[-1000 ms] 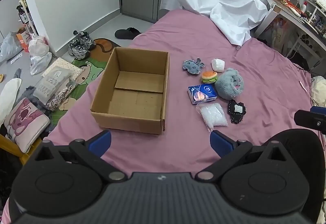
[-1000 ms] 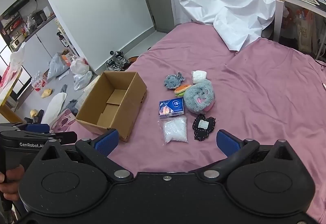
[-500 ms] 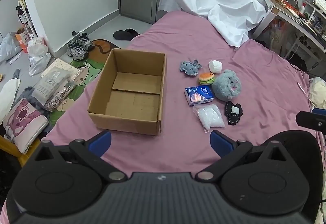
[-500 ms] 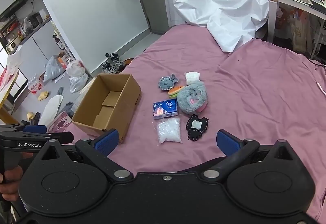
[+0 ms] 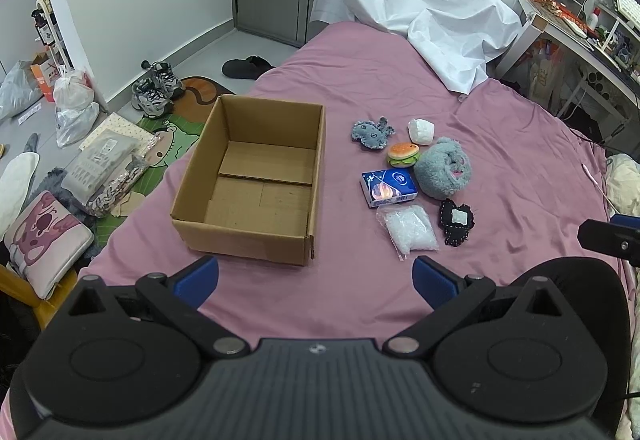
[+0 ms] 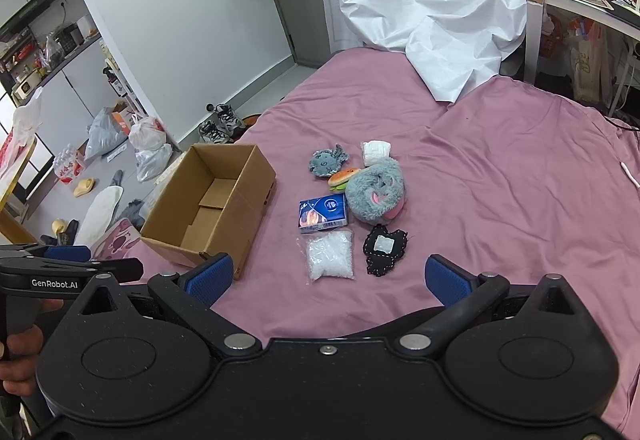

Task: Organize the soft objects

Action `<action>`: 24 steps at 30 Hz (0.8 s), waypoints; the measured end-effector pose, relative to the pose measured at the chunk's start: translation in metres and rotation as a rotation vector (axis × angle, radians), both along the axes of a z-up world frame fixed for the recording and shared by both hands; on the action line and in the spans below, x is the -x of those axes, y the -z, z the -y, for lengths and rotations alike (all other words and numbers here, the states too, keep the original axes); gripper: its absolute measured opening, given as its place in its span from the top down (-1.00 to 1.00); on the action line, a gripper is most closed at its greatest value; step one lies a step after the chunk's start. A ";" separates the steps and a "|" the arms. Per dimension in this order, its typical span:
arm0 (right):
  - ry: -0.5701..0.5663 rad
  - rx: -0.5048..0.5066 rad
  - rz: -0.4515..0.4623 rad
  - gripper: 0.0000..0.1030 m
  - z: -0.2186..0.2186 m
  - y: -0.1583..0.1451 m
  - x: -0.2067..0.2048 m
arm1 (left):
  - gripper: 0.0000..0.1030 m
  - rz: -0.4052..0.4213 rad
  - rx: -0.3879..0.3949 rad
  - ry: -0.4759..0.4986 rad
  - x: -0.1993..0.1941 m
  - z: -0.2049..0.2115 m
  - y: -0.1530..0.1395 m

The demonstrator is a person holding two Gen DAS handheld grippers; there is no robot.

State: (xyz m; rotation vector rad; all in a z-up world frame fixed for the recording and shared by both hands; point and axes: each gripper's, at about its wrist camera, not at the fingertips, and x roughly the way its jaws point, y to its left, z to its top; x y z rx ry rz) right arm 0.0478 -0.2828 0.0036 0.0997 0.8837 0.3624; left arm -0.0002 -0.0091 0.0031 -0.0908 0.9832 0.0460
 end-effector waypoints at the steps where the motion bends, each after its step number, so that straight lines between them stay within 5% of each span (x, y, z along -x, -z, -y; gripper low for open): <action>1: 0.000 -0.001 0.000 -1.00 0.000 0.000 0.000 | -0.99 0.000 0.000 0.000 0.000 0.000 0.000; 24: -0.004 0.010 0.000 -1.00 -0.001 0.000 0.001 | -0.99 0.009 0.012 -0.002 0.002 0.004 -0.008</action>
